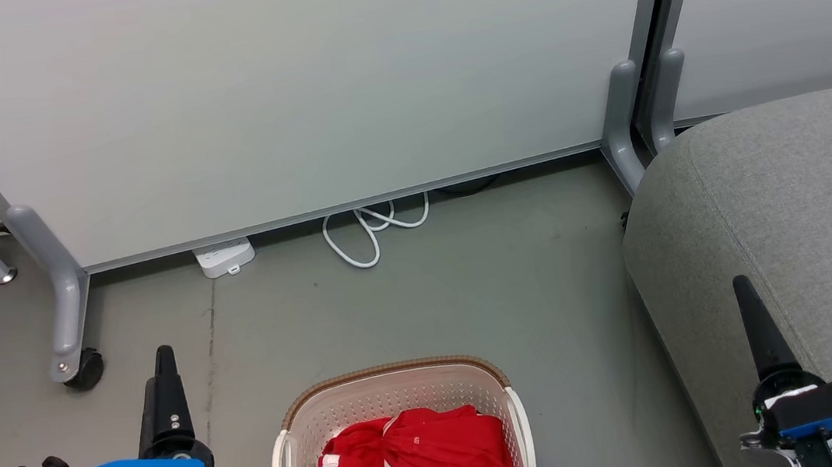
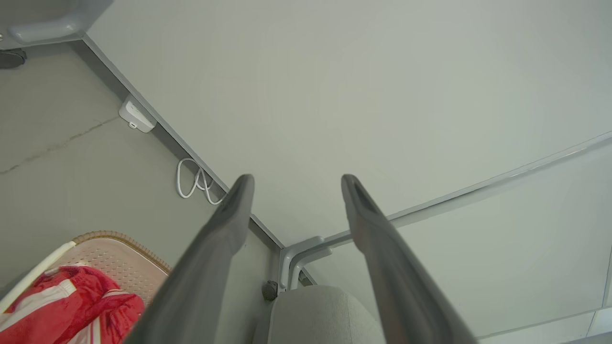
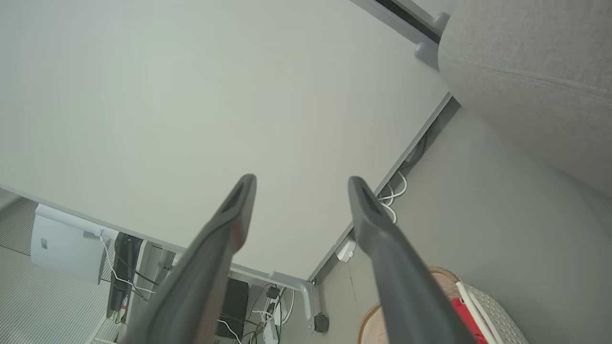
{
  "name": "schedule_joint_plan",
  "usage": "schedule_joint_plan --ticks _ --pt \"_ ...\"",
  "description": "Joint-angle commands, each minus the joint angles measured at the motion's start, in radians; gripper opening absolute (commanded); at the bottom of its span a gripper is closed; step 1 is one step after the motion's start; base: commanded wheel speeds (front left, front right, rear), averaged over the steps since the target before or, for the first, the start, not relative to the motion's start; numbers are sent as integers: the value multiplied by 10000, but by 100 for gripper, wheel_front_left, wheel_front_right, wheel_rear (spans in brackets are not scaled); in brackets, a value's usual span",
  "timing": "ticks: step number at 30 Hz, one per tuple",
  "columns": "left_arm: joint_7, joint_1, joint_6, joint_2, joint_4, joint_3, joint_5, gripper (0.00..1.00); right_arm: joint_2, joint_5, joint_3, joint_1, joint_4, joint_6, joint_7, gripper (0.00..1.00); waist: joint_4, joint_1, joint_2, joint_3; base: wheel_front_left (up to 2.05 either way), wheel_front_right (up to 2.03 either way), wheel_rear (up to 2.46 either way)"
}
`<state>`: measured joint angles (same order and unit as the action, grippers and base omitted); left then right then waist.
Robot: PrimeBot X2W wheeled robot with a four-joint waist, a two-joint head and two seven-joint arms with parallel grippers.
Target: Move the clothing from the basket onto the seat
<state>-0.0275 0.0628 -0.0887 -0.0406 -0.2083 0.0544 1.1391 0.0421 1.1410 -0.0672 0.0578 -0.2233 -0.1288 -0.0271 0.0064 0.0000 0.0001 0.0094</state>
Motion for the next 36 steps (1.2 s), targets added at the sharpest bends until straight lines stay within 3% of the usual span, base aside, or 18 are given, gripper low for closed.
schedule_joint_plan --ticks 1,17,36 --pt "-117 244 66 -84 249 -84 -465 100 60 -488 60 116 218 -11 -122 100 7 0 -1 -1 0 0 0" --pt "-663 157 326 -95 367 -829 -3672 100 133 -3220 422 13 89 -15 -671 100 55 0 -1 12 0 0 0" --pt "-1185 86 457 -105 253 -1256 -6001 100 127 -5414 683 -84 -59 -19 -1193 100 95 0 -1 14 0 0 0"
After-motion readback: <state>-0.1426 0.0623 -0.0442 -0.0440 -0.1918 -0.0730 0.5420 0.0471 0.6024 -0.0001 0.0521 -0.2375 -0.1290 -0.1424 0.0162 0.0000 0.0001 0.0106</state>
